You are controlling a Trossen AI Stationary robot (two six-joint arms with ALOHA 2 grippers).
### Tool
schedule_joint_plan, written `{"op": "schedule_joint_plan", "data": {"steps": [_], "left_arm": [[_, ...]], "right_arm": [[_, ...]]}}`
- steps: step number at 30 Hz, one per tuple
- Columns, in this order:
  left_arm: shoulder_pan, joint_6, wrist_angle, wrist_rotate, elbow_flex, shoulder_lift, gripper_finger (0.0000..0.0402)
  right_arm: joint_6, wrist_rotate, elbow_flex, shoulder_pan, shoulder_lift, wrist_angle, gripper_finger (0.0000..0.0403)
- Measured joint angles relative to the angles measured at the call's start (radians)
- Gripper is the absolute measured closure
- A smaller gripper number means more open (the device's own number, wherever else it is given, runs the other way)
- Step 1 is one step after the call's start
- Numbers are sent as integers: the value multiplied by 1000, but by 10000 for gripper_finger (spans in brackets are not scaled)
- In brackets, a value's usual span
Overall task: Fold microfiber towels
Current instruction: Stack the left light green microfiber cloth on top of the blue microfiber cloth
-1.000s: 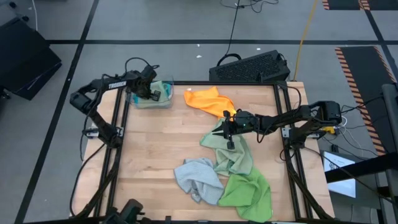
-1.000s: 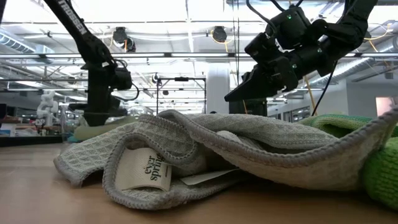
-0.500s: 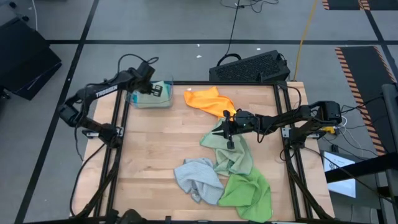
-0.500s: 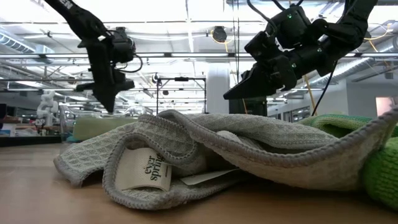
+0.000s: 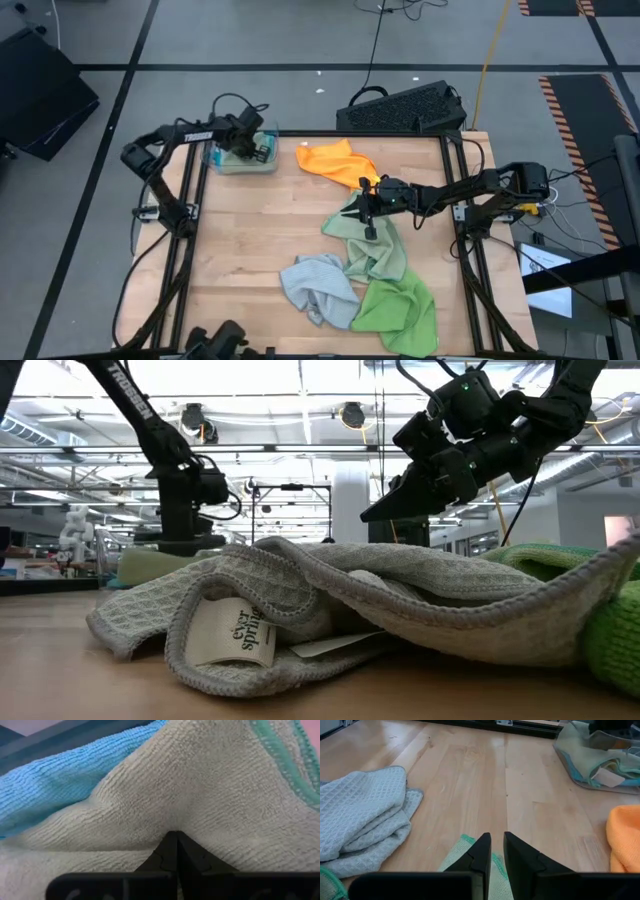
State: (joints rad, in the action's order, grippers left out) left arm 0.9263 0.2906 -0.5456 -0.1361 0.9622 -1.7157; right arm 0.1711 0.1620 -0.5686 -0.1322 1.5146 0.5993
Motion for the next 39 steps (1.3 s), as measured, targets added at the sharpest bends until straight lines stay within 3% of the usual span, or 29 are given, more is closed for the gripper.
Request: {"op": "schedule_joint_plan", "data": {"steps": [5, 10, 14, 19, 25, 39], "left_arm": [[-16, 0, -6, -8, 20, 95, 397], [-52, -1, -9, -103, 24, 238, 360], [-101, -39, 21, -53, 23, 300, 335], [-154, -65, 137, -38, 1, 246, 351], [-154, -27, 102, -24, -3, 155, 396], [-89, -7, 93, 115, 4, 32, 395]], "right_arm": [[1, 0, 0, 0, 0, -5, 358], [1, 0, 0, 0, 0, -6, 358], [3, 0, 0, 0, 0, -6, 358], [23, 0, 0, 0, 0, -3, 358], [5, 0, 0, 0, 0, -8, 358], [8, 0, 0, 0, 0, -6, 358]]}}
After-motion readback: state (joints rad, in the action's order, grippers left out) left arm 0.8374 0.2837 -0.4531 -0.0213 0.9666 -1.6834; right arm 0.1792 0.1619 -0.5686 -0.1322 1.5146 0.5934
